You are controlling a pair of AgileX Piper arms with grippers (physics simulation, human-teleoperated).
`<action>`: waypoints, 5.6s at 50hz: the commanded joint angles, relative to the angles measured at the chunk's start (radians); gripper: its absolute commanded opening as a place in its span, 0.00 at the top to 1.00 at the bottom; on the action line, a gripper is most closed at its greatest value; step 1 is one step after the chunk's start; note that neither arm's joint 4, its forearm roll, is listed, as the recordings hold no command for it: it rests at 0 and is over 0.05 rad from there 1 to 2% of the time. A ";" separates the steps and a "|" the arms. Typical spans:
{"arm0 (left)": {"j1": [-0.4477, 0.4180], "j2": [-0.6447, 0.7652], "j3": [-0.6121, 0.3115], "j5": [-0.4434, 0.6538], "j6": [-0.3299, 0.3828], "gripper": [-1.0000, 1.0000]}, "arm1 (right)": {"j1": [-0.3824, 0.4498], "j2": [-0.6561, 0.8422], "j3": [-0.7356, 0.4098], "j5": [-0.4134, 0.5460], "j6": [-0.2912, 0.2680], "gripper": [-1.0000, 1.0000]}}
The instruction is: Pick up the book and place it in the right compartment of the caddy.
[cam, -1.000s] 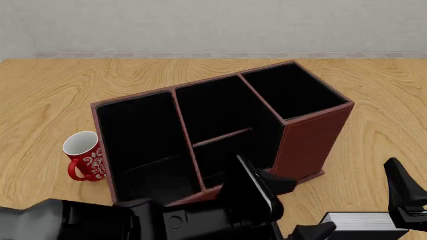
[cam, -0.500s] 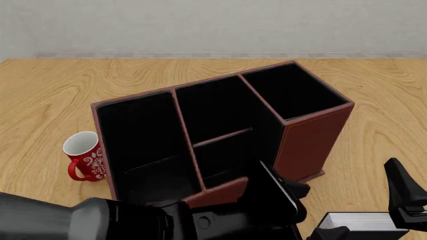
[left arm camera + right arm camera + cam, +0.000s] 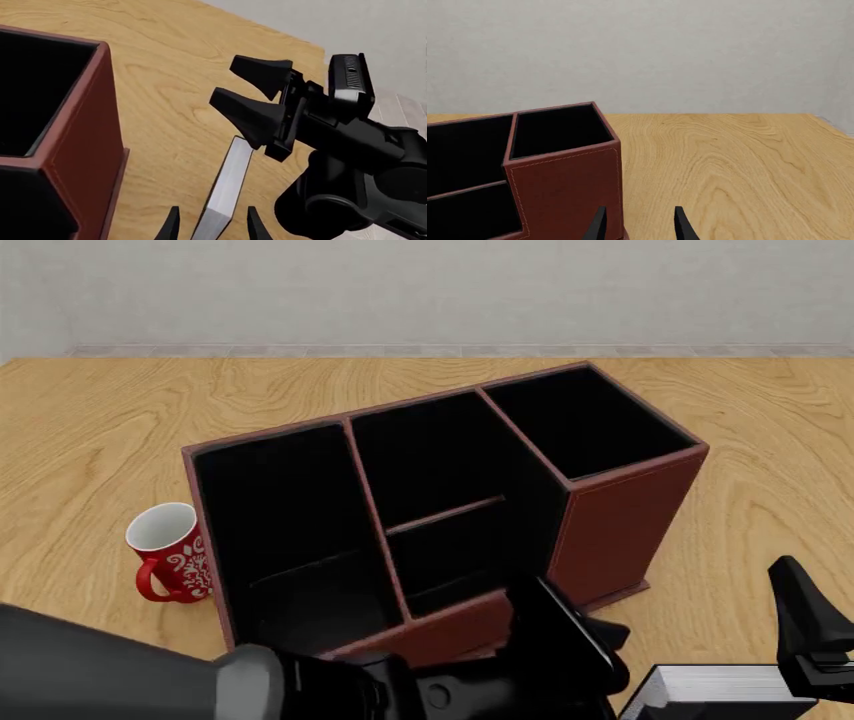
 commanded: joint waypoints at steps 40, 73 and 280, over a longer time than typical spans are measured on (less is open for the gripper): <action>-0.010 0.139 -0.019 -0.089 -0.114 0.00 | 0.000 0.000 0.000 0.000 0.000 0.00; -0.038 0.181 -0.007 -0.141 -0.151 1.00 | 0.000 0.000 0.000 0.000 0.000 0.00; 0.156 -0.468 -0.555 0.870 0.394 1.00 | 0.000 0.000 0.000 0.000 0.000 0.00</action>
